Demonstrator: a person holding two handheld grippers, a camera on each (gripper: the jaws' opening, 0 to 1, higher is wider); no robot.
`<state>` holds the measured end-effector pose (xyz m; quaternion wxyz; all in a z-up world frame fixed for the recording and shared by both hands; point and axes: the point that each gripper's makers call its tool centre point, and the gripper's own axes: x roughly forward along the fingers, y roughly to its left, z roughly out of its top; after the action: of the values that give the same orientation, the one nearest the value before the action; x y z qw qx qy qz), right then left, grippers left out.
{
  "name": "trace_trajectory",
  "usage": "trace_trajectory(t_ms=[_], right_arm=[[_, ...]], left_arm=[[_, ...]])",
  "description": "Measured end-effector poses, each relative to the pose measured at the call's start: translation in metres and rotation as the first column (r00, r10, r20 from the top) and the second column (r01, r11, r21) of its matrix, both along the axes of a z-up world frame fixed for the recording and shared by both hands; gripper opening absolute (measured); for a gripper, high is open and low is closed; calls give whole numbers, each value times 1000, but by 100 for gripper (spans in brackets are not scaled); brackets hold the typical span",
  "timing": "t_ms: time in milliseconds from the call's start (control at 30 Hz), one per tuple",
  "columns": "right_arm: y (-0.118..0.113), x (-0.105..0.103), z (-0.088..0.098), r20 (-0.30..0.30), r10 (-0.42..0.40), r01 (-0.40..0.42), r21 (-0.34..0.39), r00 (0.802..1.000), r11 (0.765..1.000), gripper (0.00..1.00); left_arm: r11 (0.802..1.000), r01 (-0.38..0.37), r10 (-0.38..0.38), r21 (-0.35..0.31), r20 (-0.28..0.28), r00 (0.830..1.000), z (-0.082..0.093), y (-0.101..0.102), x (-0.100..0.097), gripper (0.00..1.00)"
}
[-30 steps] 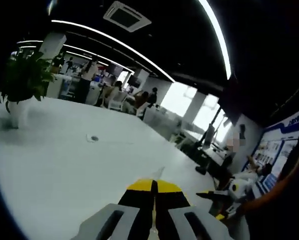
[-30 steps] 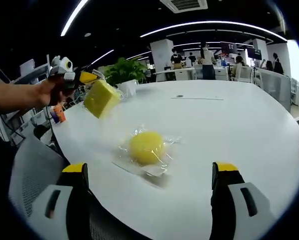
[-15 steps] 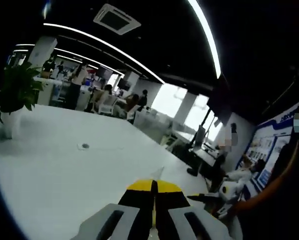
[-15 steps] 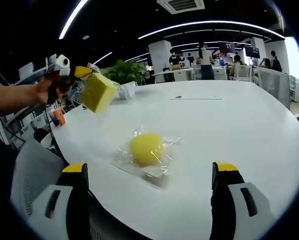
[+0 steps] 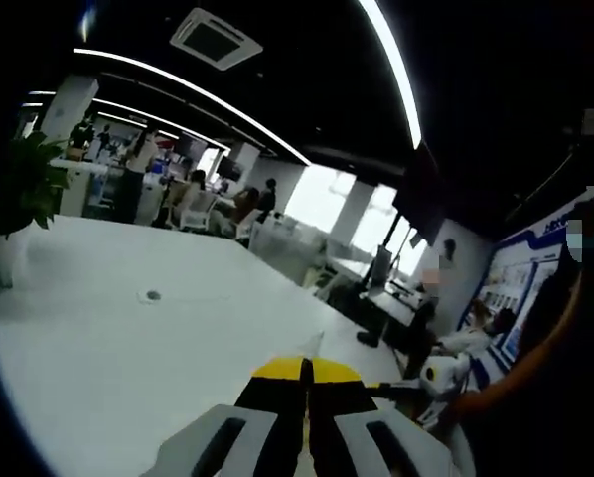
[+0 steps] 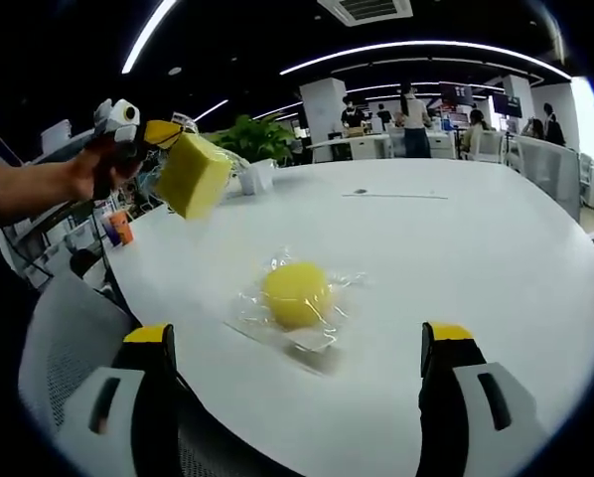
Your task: Compare the silicone blocks by pressing each to a similar depth, holding the contact briefly, and releasing to observe deformation and rebound differences across the visible hardness samples.
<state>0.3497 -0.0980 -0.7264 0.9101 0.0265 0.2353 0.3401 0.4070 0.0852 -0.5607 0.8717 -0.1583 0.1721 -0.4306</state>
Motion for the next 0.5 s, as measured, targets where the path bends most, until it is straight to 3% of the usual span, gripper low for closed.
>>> trace_trajectory(t_ms=[167,300,500], right_arm=[[0,1,2,2,-7,7,9,1000,1000,96],[7,-2,8,10,37,-37,18,999,999,96],[11,-4,9,1,57,-57,33,998,998,96]], left_arm=[[1000,20,-20,-5,21,1000,10,-1,-4,0],[999,40,-40,-8,34,999,18,-3,-8,0],[998,68,-68,-9,34,997,18,-4,-8,0]])
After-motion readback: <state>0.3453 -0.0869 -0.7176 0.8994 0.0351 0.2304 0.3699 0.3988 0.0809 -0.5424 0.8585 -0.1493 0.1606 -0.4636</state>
